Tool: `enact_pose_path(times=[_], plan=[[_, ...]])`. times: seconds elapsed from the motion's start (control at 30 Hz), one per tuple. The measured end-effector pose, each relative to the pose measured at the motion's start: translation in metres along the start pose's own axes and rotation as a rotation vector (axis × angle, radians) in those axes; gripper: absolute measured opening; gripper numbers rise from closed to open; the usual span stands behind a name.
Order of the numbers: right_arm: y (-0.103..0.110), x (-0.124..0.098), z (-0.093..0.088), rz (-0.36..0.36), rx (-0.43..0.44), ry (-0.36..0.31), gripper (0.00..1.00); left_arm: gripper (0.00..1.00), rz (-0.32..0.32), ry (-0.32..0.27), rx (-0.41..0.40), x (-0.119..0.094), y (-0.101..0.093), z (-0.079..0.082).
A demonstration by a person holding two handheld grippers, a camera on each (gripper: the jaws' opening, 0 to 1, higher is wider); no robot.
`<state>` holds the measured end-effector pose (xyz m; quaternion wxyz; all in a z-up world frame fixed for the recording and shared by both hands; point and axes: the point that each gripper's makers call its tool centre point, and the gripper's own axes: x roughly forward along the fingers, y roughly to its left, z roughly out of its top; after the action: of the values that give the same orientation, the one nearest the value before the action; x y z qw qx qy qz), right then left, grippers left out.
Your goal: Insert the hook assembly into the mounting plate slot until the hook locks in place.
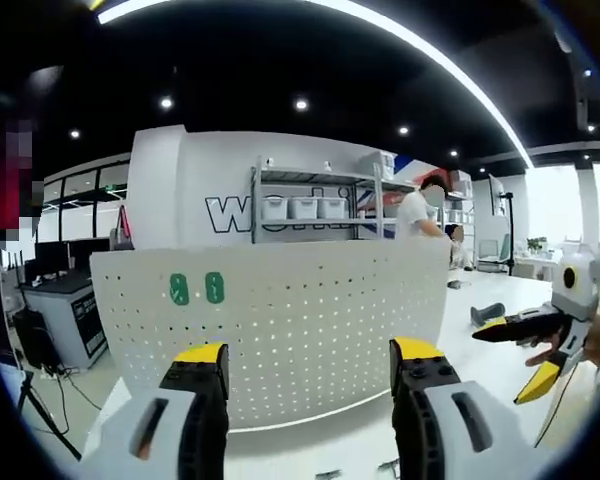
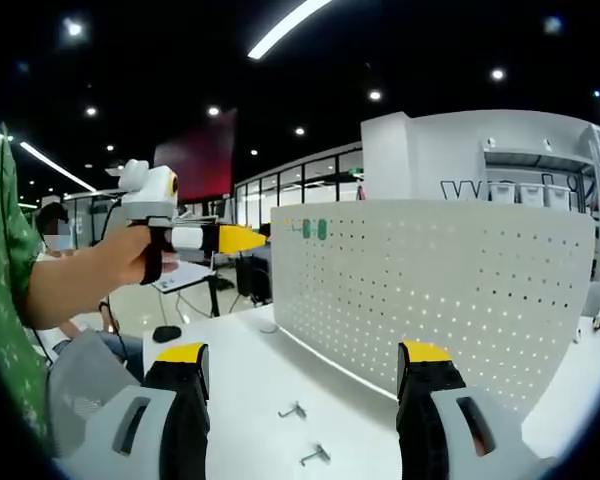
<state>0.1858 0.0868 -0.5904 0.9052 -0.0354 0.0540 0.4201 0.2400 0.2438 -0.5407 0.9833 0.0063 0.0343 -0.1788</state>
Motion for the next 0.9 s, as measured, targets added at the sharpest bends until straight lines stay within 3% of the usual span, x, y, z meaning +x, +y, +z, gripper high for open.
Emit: enact_pose_path(times=[0.47,0.9], plan=[[0.01,-0.002,-0.009,0.012,0.003,0.017,0.78,0.66,-0.014,0.024,-0.022,-0.025,-0.018,-0.029],[0.016,-0.006,-0.031,0.017,0.022,0.049,0.78,0.65,-0.018,0.062,-0.005,-0.047,-0.03,-0.058]])
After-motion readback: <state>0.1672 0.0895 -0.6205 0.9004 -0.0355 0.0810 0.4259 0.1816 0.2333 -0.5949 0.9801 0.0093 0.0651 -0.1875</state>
